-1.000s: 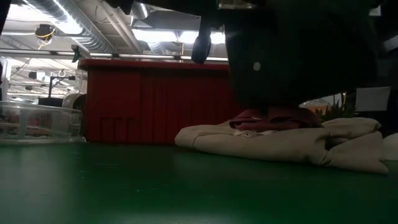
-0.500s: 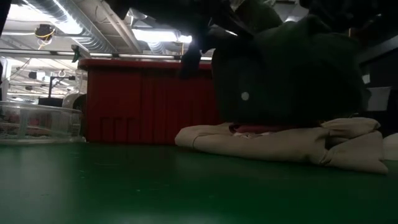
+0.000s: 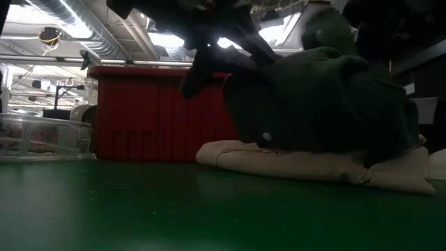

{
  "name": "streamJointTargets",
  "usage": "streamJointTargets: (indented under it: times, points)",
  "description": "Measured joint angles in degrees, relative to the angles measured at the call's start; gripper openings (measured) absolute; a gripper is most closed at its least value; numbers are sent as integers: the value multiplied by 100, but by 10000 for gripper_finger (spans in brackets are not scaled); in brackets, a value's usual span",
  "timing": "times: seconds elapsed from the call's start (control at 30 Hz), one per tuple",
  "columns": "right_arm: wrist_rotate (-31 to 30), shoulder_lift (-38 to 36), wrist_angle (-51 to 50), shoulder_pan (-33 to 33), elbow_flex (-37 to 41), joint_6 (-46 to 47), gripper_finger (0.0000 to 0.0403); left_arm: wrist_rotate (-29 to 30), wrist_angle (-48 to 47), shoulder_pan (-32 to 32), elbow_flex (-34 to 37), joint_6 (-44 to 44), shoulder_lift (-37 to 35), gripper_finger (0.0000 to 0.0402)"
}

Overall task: Fold laundry
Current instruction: Stack the folded green polo shirt on top of the folded pink underwear

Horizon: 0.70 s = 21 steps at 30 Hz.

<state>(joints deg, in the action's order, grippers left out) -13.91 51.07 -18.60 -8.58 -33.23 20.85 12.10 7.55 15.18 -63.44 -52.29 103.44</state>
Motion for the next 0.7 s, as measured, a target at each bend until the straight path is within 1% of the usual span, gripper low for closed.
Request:
streamJointTargets:
  times: [0.17, 0.27, 0.4, 0.57, 0.7]
  points:
    - [-59, 0, -538, 0, -210, 8, 29, 0, -171, 63, 0, 0, 0, 96]
    - [-230, 2, -1139, 0, -488, 6, 38, -7, -456, 70, 0, 0, 0, 117]
    - [-385, 1, -1983, 0, -919, 4, 54, -156, -818, 71, 0, 0, 0, 146]
    - [-415, 0, -2779, 0, -1208, 4, 95, -282, -979, 76, 2, 2, 2, 176]
    - [-669, 0, -3180, 0, -1220, 96, 134, -326, -980, 90, 2, 6, 2, 194]
